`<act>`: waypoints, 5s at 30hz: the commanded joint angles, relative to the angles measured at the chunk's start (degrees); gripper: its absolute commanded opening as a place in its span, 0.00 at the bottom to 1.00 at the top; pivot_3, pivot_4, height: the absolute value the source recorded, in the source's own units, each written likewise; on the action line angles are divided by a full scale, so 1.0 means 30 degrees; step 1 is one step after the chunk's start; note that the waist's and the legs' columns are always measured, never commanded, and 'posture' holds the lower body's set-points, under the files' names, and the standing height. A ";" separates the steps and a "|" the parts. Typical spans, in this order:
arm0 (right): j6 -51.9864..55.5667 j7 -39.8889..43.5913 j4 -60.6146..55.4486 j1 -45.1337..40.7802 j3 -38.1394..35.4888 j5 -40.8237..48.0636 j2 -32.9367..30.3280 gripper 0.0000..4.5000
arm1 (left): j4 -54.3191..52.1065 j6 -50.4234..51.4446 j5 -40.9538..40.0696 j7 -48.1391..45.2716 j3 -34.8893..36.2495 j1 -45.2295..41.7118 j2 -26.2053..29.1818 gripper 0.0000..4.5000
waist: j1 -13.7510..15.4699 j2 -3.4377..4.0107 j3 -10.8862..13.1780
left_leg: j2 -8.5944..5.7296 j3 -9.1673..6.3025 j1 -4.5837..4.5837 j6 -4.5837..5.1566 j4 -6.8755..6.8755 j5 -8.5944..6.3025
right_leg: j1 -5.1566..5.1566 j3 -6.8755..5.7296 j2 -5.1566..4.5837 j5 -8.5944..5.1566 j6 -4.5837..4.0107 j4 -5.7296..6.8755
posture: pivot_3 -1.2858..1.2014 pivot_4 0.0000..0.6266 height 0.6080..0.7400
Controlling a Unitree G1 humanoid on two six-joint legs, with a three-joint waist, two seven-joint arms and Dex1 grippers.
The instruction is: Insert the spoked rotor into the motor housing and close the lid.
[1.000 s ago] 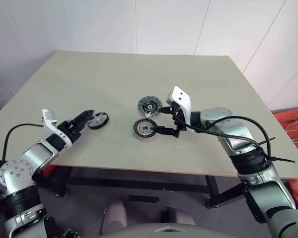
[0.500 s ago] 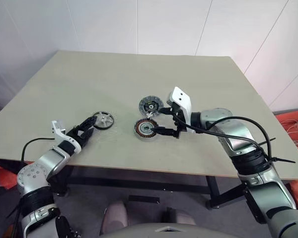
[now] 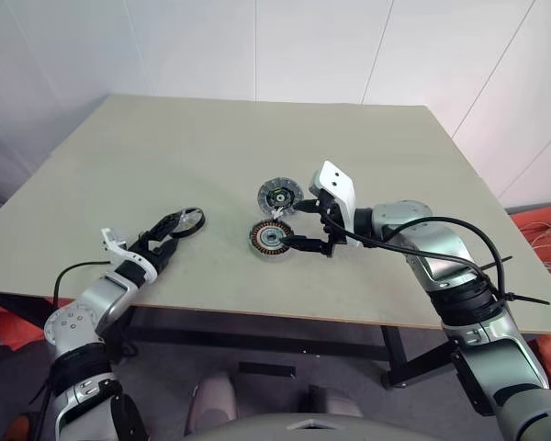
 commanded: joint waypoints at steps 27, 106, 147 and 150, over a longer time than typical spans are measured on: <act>-0.0452 -0.0009 -0.0169 -0.0222 -0.0770 0.0170 -0.0582 1.00 | -0.3788 0.3480 -0.4700 0.0499 -0.1552 -0.0367 0.1480 0.00 | -0.0039 -0.0002 0.0001 | 0.0000 0.0002 -0.0043 0.0001 0.0007 0.0000 | -0.0041 0.0005 -0.0001 0.0011 0.0006 -0.0002 | 0.52 0.00 1.00; -0.0381 -0.0488 -0.0450 0.0041 -0.1016 0.0198 -0.0539 1.00 | 0.4455 -0.2037 0.1850 0.0615 -0.2769 -0.4736 -0.1305 0.99 | 0.0074 0.0001 -0.0004 | -0.0051 -0.0001 -0.0015 0.0001 0.0045 0.0001 | 0.0020 0.0002 -0.0045 0.0032 0.0038 0.0007 | 0.52 0.00 1.00; 0.0576 -0.0741 -0.0213 -0.0334 -0.2134 0.1836 -0.0108 1.00 | -0.4980 -0.6060 1.0023 -1.1186 -0.8455 -0.2076 0.6979 0.09 | 0.0016 0.0009 0.0000 | -0.0071 -0.0004 -0.0067 0.0020 0.0027 -0.0008 | -0.0046 0.0006 -0.0091 0.0039 0.0042 0.0005 | 0.52 0.00 1.00; 0.0696 -0.0744 -0.0215 -0.0470 -0.2192 0.2027 -0.0124 1.00 | -0.5711 -0.6110 0.9896 -1.2145 -0.8756 -0.2303 0.7112 0.09 | -0.0029 0.0011 -0.0001 | -0.0060 0.0001 -0.0054 0.0010 0.0023 -0.0002 | -0.0049 0.0006 -0.0084 0.0039 0.0042 0.0014 | 0.52 0.00 1.00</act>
